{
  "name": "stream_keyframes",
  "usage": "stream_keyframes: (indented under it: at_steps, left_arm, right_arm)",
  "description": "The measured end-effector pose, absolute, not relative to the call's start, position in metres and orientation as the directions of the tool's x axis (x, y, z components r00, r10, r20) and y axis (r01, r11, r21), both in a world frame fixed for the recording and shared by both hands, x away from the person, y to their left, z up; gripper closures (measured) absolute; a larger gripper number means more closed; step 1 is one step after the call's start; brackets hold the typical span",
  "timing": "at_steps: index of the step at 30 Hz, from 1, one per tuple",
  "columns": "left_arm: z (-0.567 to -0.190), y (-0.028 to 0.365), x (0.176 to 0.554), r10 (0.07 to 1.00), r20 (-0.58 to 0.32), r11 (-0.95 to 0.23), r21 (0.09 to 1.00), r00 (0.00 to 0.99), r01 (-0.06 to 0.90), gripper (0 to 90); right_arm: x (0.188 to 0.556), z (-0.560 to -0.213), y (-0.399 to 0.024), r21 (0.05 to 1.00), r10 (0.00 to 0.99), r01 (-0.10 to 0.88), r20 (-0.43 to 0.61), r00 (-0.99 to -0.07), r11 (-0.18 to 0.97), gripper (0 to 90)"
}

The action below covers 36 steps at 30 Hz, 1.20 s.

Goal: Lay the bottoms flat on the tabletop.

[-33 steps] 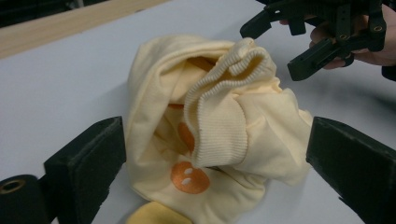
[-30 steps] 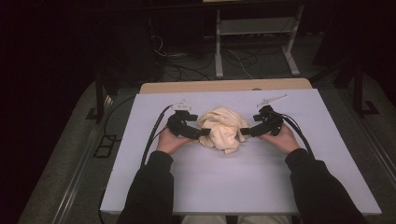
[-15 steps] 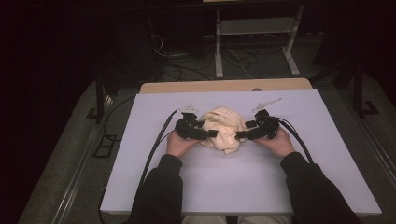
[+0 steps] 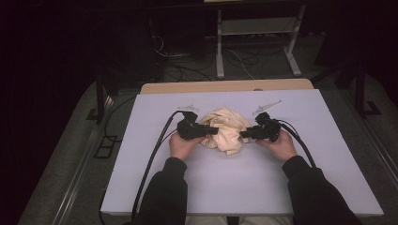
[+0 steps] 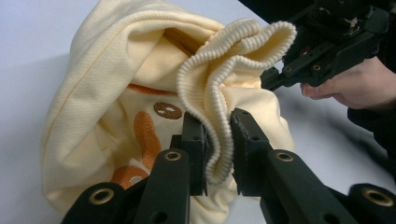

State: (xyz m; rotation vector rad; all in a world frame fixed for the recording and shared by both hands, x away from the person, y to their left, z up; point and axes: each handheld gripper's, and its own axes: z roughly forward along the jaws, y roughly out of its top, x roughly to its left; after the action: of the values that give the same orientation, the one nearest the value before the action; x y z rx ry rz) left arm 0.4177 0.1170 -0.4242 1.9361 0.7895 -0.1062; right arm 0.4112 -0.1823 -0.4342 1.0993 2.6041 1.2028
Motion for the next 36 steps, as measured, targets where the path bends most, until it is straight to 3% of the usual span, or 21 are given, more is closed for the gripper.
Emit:
stream_keyframes:
  at_steps: [7, 14, 36]
  left_arm:
    - [-0.403, 0.123, 0.415, 0.545, -0.308, -0.299, 0.798, 0.780, 0.524, 78.1]
    - [-0.386, 0.137, 0.417, 0.596, -0.287, -0.283, 0.798, 0.750, 0.531, 78.5]
    - [-0.373, 0.172, 0.422, 0.696, -0.268, -0.254, 0.776, 0.666, 0.578, 78.4]
  right_arm:
    - [0.416, -0.425, -0.201, 0.689, 0.664, 0.617, 0.261, -0.700, 0.380, 75.9]
    - [0.419, -0.417, -0.216, 0.694, 0.685, 0.646, 0.304, -0.662, 0.317, 76.1]
    - [0.417, -0.401, -0.267, 0.673, 0.787, 0.693, 0.268, -0.555, 0.259, 76.3]
